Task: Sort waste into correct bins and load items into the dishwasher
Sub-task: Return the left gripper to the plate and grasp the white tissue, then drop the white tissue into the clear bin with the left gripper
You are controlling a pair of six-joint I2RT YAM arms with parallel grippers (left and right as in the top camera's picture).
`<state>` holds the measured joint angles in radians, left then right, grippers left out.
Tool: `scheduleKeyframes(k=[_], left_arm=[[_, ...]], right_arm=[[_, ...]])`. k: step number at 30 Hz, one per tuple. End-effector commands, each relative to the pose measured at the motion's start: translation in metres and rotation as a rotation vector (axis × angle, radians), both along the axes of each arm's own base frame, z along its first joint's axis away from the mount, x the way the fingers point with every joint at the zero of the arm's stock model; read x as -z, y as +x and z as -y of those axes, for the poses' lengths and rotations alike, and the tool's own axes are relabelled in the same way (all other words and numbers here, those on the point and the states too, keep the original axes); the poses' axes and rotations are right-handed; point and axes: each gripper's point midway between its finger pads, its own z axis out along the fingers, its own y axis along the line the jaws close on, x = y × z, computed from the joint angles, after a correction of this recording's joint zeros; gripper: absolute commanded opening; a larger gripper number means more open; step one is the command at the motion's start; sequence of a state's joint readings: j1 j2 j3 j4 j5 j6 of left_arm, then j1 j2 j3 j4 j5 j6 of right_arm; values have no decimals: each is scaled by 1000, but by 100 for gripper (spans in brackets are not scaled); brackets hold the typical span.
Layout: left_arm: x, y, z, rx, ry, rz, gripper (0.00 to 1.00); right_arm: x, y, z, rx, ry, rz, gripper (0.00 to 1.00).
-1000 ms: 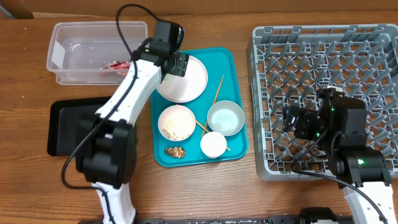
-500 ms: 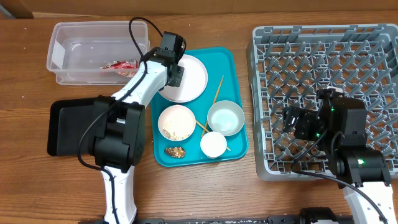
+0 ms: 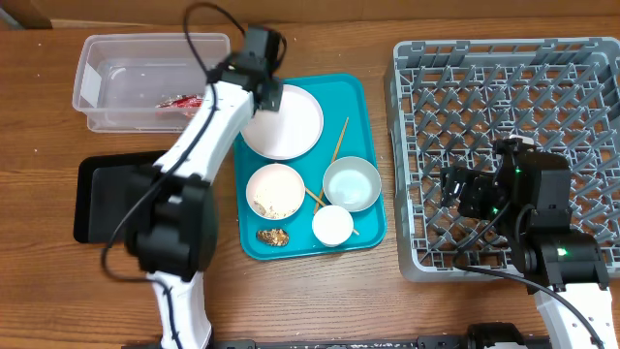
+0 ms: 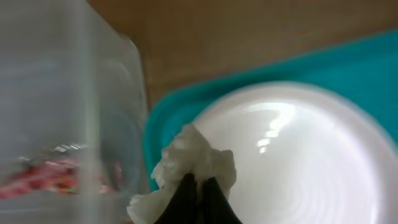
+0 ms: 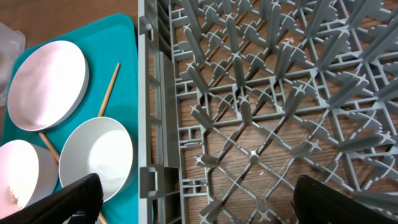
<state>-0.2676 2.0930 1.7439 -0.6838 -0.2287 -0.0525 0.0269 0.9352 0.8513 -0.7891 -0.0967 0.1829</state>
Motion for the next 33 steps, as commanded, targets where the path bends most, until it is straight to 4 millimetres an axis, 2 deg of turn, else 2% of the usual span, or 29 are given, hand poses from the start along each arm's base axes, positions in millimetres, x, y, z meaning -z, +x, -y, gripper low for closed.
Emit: scheduleKeyframes(k=[1, 3, 5, 11, 14, 20, 23, 25, 28, 33], left_arm=[[-106, 14, -18, -73, -82, 244, 4], [-118, 16, -30, -95, -82, 277, 5], [-120, 19, -47, -128, -77, 284, 4], [-101, 24, -112, -287, -93, 255, 5], [-88, 26, -134, -329, -138, 230, 12], [-66, 28, -150, -338, -222, 181, 19], [-61, 26, -152, -348, -236, 164, 25], [-60, 25, -151, -346, -238, 156, 37], [-59, 24, -148, -342, -240, 152, 63], [-76, 22, -139, -318, -252, 176, 69]], right_arm=[[-13, 4, 0, 1, -3, 32, 100], [-13, 4, 0, 1, -3, 32, 100], [-13, 4, 0, 1, -3, 32, 100], [-13, 4, 0, 1, -3, 32, 100], [-13, 4, 0, 1, -3, 32, 100], [-13, 4, 0, 1, -3, 32, 100], [-13, 4, 0, 1, -3, 32, 100], [-13, 4, 0, 1, -3, 32, 100], [-13, 4, 0, 1, -3, 32, 100], [-12, 4, 0, 1, -3, 31, 100]])
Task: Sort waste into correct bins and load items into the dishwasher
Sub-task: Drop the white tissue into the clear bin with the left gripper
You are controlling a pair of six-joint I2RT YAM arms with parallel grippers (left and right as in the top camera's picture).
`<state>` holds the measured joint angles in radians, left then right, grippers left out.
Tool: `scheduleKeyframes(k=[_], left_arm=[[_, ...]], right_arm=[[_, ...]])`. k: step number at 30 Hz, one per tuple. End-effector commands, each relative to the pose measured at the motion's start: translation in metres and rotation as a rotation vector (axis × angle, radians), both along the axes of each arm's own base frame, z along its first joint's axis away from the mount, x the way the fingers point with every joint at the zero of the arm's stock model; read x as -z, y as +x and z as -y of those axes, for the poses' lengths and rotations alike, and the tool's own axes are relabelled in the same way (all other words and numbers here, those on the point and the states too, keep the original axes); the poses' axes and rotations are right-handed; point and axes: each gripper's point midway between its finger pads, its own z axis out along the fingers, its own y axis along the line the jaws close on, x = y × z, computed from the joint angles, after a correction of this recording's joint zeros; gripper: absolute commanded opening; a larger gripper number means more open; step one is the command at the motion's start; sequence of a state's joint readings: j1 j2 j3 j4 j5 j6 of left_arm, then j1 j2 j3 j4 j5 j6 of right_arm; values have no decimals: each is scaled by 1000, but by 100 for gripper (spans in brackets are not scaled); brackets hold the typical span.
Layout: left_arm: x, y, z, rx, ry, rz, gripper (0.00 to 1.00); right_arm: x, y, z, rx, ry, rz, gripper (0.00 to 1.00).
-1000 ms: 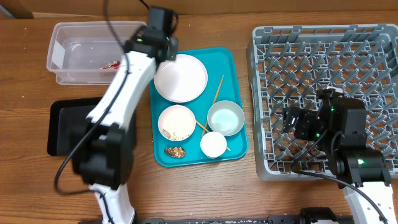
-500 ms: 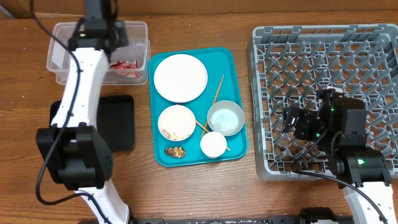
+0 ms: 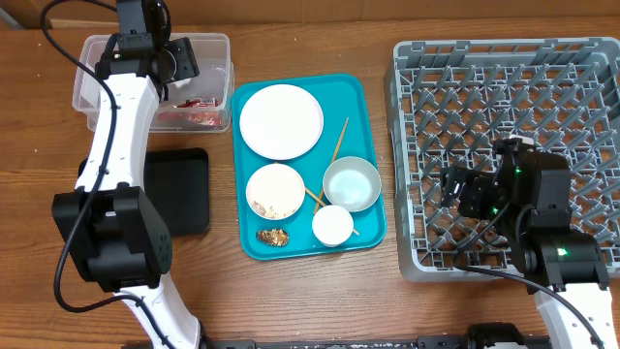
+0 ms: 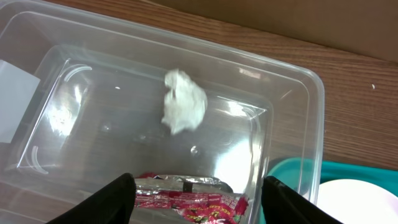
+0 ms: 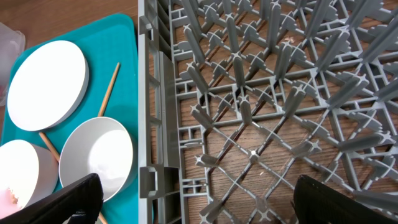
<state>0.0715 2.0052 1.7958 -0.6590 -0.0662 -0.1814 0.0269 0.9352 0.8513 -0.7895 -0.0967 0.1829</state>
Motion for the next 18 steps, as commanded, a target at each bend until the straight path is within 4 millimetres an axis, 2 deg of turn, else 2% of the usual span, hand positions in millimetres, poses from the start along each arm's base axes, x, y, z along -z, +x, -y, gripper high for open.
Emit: scheduleKeyframes(k=[1, 6, 9, 18], left_arm=[[-15, -1, 18, 52, -27, 30, 69], [-32, -10, 66, 227, -97, 43, 69], [-22, -23, 91, 285, -111, -23, 69], [6, -75, 133, 343, -137, -250, 66]], right_arm=[[-13, 4, 0, 1, -3, 32, 100], [-14, 5, 0, 1, -3, 37, 100], [-14, 5, 0, 1, -3, 40, 100], [-15, 7, 0, 1, -3, 48, 100]])
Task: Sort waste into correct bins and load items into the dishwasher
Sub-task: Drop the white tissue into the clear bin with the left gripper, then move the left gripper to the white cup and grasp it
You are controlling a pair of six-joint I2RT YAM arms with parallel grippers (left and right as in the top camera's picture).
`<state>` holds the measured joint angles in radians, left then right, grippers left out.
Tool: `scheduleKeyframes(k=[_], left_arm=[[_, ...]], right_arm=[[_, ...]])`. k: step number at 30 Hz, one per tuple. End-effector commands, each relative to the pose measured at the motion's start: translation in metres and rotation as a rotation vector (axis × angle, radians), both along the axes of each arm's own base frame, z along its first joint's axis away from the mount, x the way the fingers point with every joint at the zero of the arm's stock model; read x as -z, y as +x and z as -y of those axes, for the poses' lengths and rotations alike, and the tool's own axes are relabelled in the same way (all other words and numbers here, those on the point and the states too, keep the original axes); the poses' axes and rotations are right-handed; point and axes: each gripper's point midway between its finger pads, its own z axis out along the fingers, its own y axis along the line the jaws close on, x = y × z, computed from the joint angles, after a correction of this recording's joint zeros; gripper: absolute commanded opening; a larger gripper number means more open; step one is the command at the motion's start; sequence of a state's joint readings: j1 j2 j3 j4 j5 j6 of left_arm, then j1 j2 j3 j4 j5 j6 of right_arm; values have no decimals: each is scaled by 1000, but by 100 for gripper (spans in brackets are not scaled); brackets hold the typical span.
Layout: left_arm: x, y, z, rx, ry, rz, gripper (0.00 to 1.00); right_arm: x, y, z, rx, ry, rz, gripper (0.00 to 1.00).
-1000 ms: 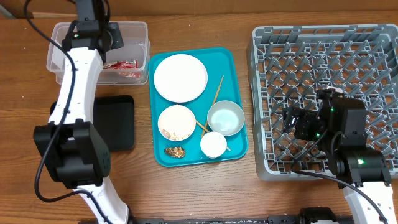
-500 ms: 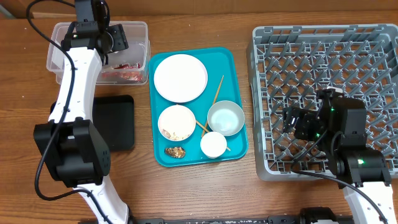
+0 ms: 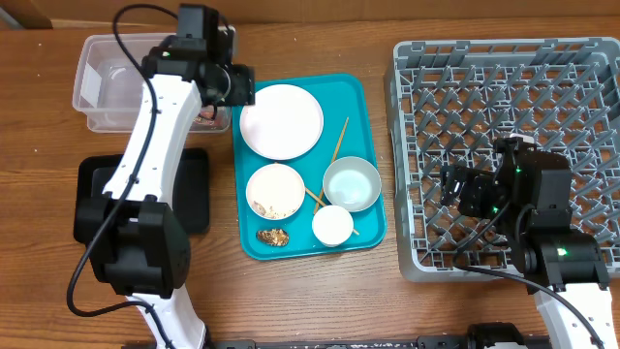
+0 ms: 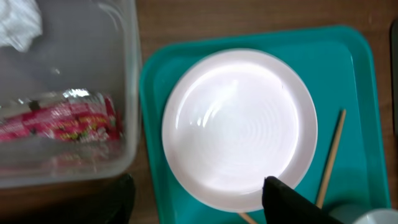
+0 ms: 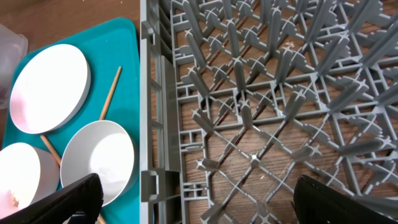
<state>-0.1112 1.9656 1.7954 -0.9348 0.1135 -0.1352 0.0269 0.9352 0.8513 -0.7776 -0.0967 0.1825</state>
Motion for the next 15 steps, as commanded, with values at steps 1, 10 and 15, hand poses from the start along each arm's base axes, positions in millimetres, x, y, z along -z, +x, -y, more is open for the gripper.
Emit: scheduleKeyframes(k=[1, 10, 15], left_arm=[[-8, -20, 14, 13, -22, -45, 66], [8, -75, 48, 76, 7, -246, 65], [9, -86, 66, 123, 19, -265, 64]], right_arm=[[-13, 4, 0, 1, -3, 34, 100], [-3, -6, 1, 4, -8, -23, 100], [-1, -8, 1, 4, -8, -36, 100]])
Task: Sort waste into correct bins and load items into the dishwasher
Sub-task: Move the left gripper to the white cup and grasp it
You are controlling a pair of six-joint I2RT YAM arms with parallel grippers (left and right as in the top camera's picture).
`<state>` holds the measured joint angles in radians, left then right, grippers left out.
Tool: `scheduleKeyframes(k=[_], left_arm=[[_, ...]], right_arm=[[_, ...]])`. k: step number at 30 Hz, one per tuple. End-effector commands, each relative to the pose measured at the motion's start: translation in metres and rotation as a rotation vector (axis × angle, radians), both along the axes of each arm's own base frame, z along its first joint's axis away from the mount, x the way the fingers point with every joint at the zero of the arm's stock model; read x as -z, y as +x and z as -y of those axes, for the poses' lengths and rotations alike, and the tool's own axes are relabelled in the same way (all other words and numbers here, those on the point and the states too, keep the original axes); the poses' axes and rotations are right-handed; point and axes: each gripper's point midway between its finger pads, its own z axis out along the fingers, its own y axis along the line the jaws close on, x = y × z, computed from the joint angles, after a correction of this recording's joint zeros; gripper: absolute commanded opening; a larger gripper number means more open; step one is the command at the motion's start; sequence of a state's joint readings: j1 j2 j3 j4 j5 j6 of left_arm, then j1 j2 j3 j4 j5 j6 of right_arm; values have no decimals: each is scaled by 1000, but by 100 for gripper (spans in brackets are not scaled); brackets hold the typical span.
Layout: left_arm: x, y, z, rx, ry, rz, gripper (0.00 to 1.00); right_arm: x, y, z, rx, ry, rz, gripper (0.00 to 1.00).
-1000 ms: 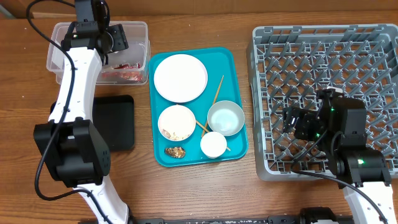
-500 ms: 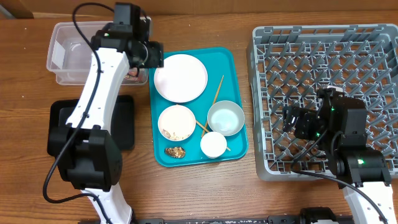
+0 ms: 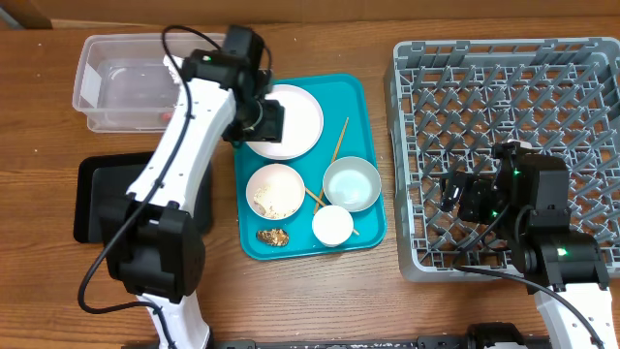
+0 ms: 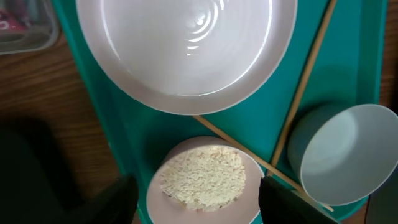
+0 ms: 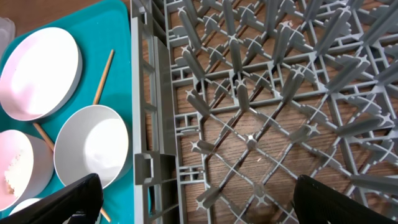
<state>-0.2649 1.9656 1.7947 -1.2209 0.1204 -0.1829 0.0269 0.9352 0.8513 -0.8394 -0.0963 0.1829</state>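
My left gripper (image 3: pixel 262 118) hangs open and empty over the teal tray (image 3: pixel 363 97), at the white plate's (image 4: pixel 186 43) lower left edge; the pink bowl of rice leftovers (image 4: pixel 202 180) lies between its fingers in the wrist view. Also on the tray are a pale blue bowl (image 3: pixel 351 183), a small white cup (image 3: pixel 332 225), chopsticks (image 3: pixel 339 143) and a food scrap (image 3: pixel 272 236). Over the left part of the grey dishwasher rack (image 3: pixel 542 87) my right gripper (image 3: pixel 463 194) is open, holding nothing.
A clear plastic bin (image 3: pixel 126 82) stands at the back left with a red wrapper partly hidden by my left arm. A black bin (image 3: pixel 97 194) sits in front of it, left of the tray. The rack's upright tines (image 5: pixel 261 93) hold no dishes.
My left gripper has moved from the clear bin's right edge and the plate to further over the tray, above the plate's near rim and the rice bowl. The right gripper shifted only slightly.
My left gripper was shut on a white tissue above the plate beside the clear bin. Then it was open over the bin with the tissue lying inside. It then stood over the plate, and now nearer the rice bowl. The right gripper stayed open over the rack.
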Motion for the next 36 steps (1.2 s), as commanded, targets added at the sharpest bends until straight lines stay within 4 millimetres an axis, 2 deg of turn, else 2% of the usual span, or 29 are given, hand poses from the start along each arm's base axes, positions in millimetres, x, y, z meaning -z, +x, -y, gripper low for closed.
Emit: scheduleKeyframes(k=[1, 19, 23, 27, 29, 33, 36], left_arm=[[-14, -5, 14, 20, -18, 28, 64], [-12, -23, 42, 101, -5, 9, 64], [-11, -29, 43, 116, 6, -11, 65], [-10, -40, 41, 119, 20, -52, 64], [-9, -46, 40, 120, 20, -80, 59], [-8, -67, 36, 91, 40, -167, 57], [-8, -80, 41, 111, 58, -203, 57]], right_arm=[[-11, 2, 1, 3, -6, 22, 100], [-8, 1, 8, 30, -39, 10, 100], [3, 4, 8, 29, -40, -29, 100], [18, 6, 8, 27, -43, -93, 100], [24, 4, 8, 27, -44, -122, 100], [25, 1, 8, 27, -44, -134, 100], [27, -4, 8, 27, -45, -151, 100]])
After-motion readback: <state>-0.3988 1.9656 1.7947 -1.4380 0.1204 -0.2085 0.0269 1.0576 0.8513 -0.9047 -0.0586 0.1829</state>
